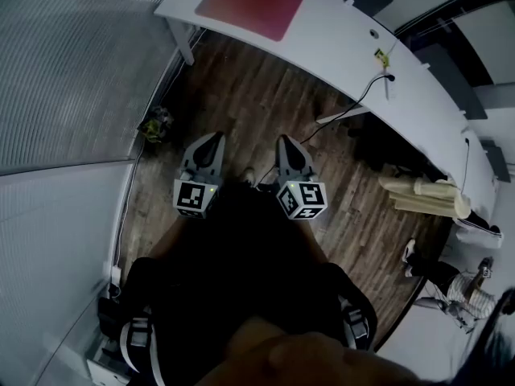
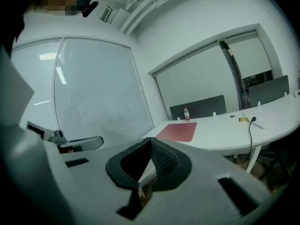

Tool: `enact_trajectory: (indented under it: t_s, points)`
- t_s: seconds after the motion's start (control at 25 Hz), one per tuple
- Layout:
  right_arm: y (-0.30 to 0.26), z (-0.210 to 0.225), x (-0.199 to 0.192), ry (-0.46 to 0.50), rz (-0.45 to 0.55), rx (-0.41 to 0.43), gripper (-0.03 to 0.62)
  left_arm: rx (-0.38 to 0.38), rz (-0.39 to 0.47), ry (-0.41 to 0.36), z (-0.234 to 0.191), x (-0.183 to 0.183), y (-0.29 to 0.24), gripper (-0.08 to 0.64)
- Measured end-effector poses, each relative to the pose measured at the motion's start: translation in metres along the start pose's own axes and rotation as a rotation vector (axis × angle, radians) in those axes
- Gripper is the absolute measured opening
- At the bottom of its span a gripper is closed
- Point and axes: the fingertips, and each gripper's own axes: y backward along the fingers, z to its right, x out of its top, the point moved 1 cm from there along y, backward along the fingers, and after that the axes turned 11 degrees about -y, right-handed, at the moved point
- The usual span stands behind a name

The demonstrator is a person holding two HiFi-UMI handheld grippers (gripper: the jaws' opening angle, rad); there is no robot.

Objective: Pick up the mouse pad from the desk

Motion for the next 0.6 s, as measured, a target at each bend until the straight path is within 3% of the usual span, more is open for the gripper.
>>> enact_trajectory:
  t_s: [0.6]
  points:
    - [0.008,0.039,0.015,-0.015,-0.010,0.024,0.000,0.056,-0.024,0.007,0.025,0.001,-0.022,0.012]
